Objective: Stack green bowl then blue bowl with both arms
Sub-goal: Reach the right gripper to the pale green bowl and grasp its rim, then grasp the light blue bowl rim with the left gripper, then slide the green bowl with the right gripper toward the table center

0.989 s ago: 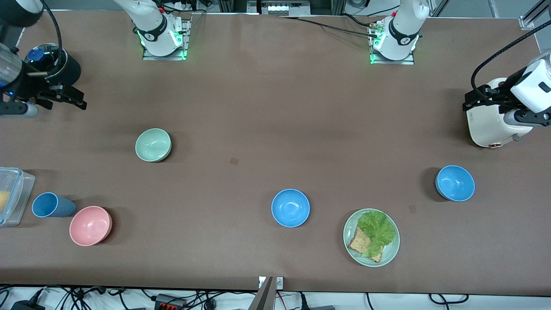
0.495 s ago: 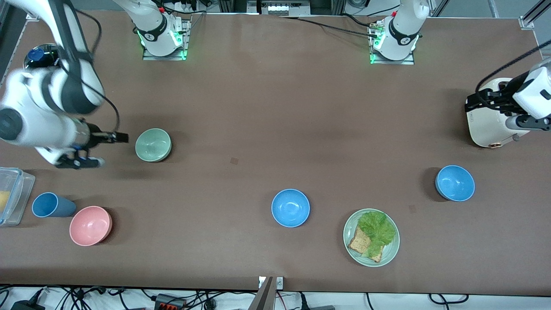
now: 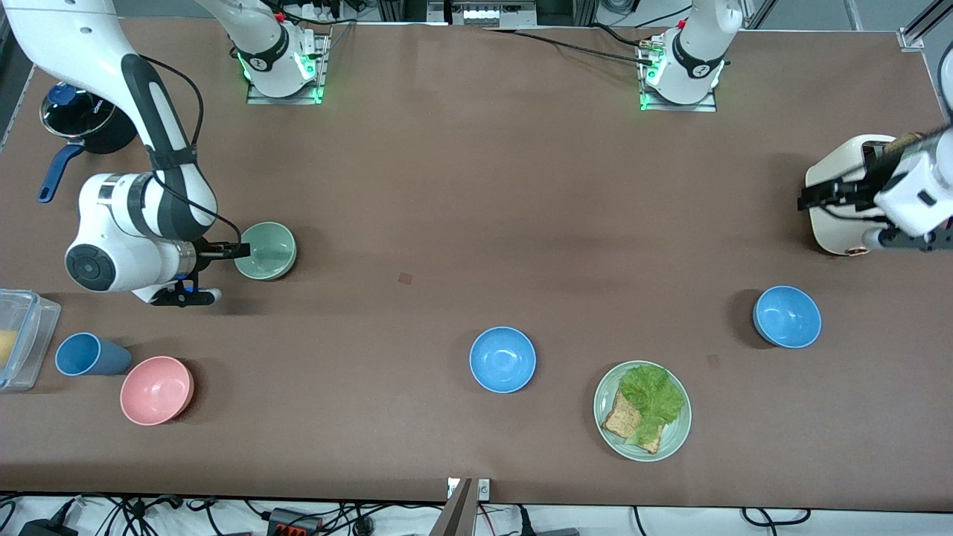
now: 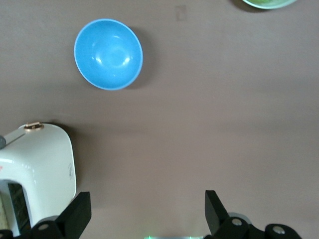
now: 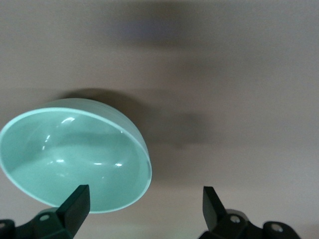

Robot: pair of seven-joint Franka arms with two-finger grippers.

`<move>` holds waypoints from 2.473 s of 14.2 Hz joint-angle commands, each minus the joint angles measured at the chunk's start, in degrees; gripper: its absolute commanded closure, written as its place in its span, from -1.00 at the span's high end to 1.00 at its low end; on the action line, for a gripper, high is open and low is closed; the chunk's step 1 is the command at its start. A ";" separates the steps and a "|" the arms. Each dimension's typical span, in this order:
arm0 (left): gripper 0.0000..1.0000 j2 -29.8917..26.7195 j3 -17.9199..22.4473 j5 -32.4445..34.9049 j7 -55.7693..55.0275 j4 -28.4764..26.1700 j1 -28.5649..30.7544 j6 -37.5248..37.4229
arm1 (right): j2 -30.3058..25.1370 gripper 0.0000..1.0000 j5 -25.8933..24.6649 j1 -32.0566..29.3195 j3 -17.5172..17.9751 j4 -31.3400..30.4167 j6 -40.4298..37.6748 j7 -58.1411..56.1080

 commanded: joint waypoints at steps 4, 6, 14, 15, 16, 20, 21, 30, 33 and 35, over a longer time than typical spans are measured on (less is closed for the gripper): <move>1.00 10.38 -0.05 -0.73 5.01 0.19 3.72 12.69 | 5.11 1.00 -0.42 0.15 0.05 4.11 1.43 0.48; 1.00 14.87 -0.22 -1.00 9.69 0.36 7.13 18.58 | 5.12 0.64 -0.42 -0.20 0.05 4.11 0.82 0.05; 1.00 23.14 -0.49 -1.09 15.23 0.37 9.61 30.20 | 4.15 -1.00 -2.00 0.59 0.14 5.43 -4.45 0.22; 1.00 24.10 -0.49 -1.09 15.24 0.54 9.61 31.17 | 3.71 -1.00 -1.92 0.67 0.31 6.30 -5.76 0.39; 1.00 24.81 -0.49 -1.09 15.33 0.72 9.96 31.96 | 3.45 -1.00 -1.74 0.85 0.40 7.35 -7.08 0.48; 0.99 26.66 -0.57 -1.09 19.10 0.72 11.72 35.22 | 3.36 -1.00 -0.95 3.92 0.40 11.06 -10.52 3.45; 0.96 27.01 -0.58 -1.17 19.20 0.72 11.29 35.13 | 3.27 -1.00 -0.77 4.19 0.49 11.23 -10.52 4.17; 0.23 29.12 -1.19 -1.18 22.88 0.63 11.99 37.94 | 3.27 -1.00 11.43 18.67 1.19 12.99 -9.99 21.20; -0.13 29.21 -1.19 -1.18 23.33 0.80 12.25 38.03 | 3.36 -1.00 19.85 22.38 1.19 12.90 -9.73 24.12; -0.27 29.65 -1.28 -2.05 25.25 0.98 12.51 38.04 | 3.36 -1.00 21.90 25.36 1.19 12.90 -8.42 25.43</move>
